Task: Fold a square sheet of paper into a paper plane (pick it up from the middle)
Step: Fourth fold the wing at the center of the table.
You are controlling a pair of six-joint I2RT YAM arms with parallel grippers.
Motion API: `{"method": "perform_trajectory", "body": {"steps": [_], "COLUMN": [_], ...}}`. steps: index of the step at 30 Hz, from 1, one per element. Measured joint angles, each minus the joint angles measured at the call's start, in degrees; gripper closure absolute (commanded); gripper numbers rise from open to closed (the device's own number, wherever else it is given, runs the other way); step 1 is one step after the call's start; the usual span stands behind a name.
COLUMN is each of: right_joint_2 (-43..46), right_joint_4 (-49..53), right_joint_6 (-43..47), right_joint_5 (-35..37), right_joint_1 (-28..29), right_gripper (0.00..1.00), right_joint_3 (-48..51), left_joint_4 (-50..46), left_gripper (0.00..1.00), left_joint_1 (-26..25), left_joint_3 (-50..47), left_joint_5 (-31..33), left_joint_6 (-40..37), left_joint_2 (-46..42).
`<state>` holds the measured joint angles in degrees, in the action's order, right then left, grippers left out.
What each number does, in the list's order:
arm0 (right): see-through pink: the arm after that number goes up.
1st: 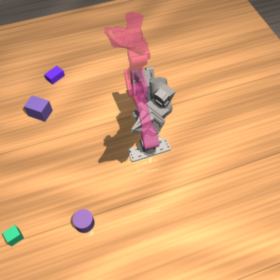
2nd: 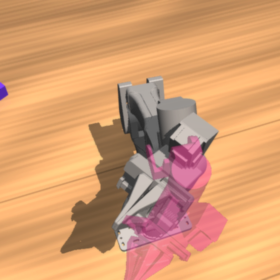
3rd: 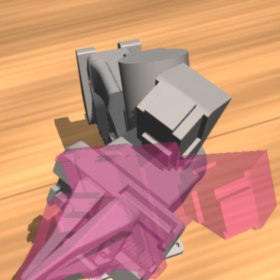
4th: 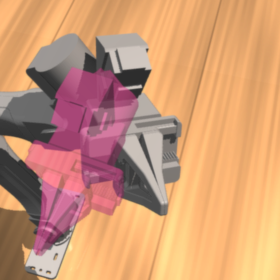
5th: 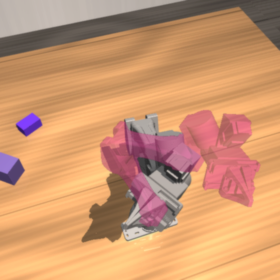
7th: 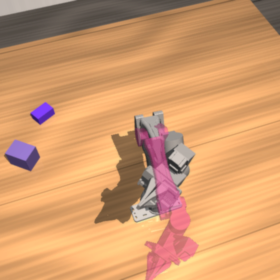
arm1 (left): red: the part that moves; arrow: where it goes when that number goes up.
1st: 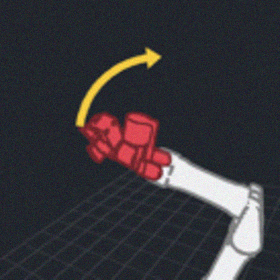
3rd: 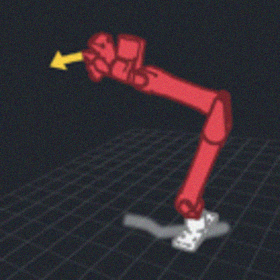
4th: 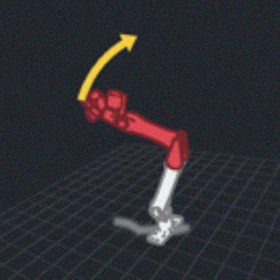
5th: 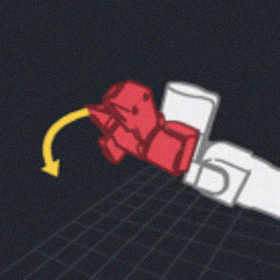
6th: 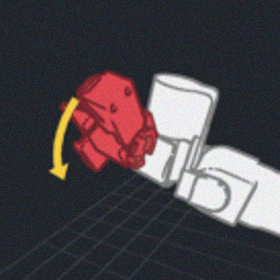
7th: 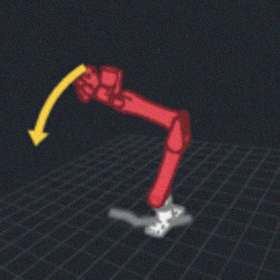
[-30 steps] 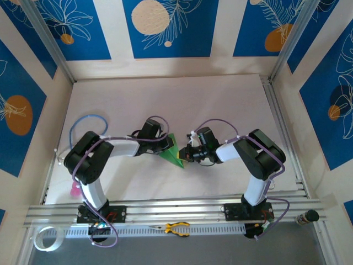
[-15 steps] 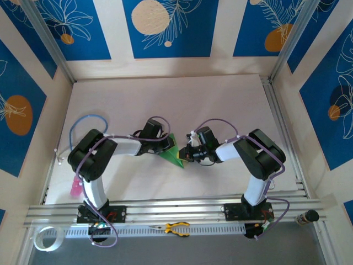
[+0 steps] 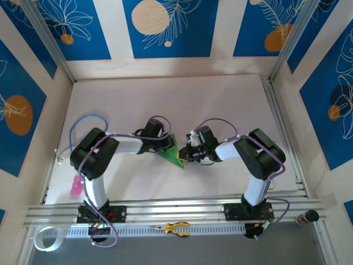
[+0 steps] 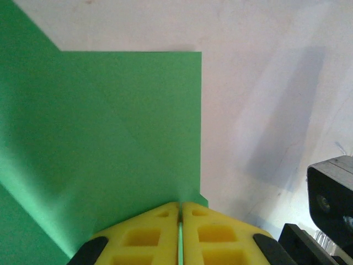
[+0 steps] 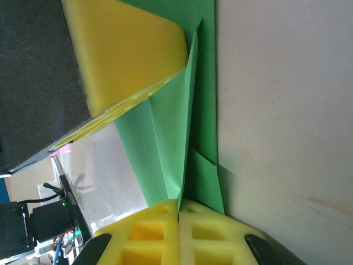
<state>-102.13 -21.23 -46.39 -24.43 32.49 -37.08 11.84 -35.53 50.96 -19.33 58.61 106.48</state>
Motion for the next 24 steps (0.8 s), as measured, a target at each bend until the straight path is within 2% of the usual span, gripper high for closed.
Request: {"method": "perform_trajectory", "body": {"steps": [12, 17, 24], "right_joint_2": [2.5, 3.5, 4.1], "right_joint_4": [6.8, 9.6, 12.0], "right_joint_6": [2.4, 3.5, 5.0], "right_joint_5": [0.3, 0.4, 0.4], "right_joint_1": [0.4, 1.3, 1.4], "right_gripper": [0.84, 0.84, 0.9], "right_joint_3": [-0.8, -0.8, -0.7], "left_joint_4": [-1.4, -1.4, -1.6], "left_gripper": [0.9, 0.9, 0.9], "left_joint_1": [0.0, 0.0, 0.0], "left_joint_3": [0.5, 0.5, 0.6], "left_joint_5": [-0.2, -0.3, -0.6], "left_joint_6": [-0.1, -0.2, -0.2], "left_joint_2": [0.2, 0.2, 0.2]}}
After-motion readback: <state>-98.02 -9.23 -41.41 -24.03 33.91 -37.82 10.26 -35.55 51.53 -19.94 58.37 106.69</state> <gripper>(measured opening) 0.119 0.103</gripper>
